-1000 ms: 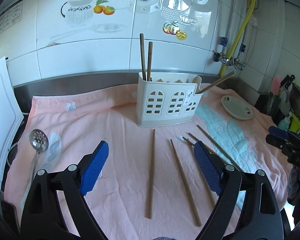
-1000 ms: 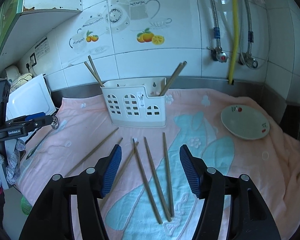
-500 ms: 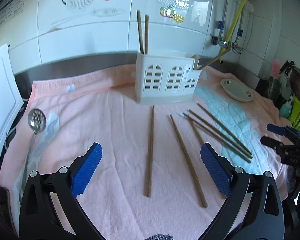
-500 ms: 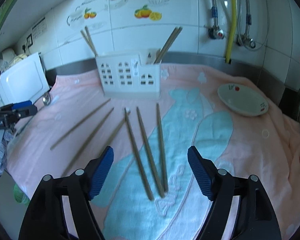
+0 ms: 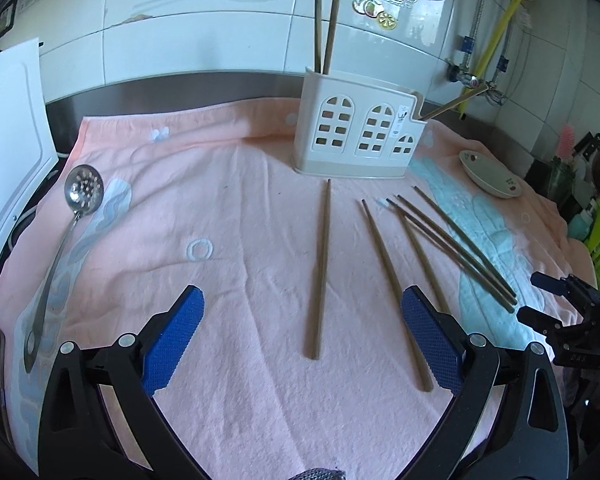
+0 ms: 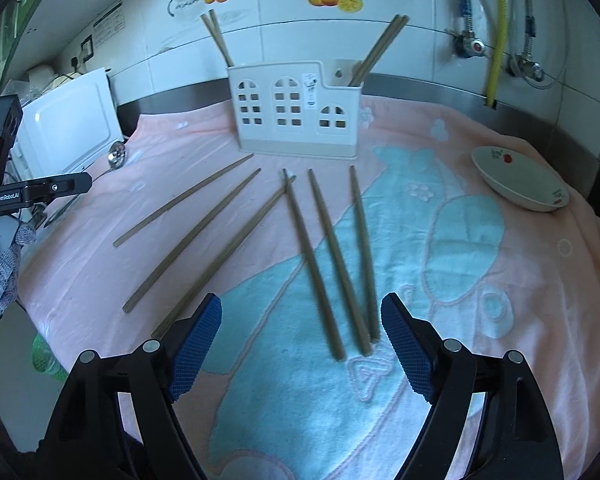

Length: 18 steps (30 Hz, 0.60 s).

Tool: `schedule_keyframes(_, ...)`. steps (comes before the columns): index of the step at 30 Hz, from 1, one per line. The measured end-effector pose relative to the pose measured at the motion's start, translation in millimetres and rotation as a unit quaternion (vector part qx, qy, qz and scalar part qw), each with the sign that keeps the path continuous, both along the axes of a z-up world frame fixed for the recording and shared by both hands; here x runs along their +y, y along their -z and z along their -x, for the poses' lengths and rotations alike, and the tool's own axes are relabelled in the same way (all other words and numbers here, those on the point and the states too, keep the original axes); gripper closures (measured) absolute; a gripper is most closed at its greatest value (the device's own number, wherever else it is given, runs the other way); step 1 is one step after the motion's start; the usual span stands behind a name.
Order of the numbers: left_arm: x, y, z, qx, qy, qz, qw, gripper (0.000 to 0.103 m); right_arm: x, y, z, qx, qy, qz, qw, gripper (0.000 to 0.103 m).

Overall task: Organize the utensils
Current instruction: 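Lower the right tool onto a wooden chopstick and close it while the left tool grasps another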

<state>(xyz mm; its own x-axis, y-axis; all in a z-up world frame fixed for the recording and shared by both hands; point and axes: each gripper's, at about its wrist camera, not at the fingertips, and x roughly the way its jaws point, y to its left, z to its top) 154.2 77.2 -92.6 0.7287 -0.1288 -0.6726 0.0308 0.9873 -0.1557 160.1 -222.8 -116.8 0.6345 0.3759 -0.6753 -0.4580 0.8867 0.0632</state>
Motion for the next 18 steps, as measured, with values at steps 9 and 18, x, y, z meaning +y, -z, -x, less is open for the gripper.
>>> schedule_keyframes(9,4,9,4,0.012,-0.007,0.001,0.9999,0.005,11,6,-12,0.019,-0.028,-0.009,0.999,0.035)
schedule_keyframes(18,7,15,3,0.019,-0.01,0.002,0.9998,0.005,13,19,-32,0.044,-0.032,0.001,0.999,0.048)
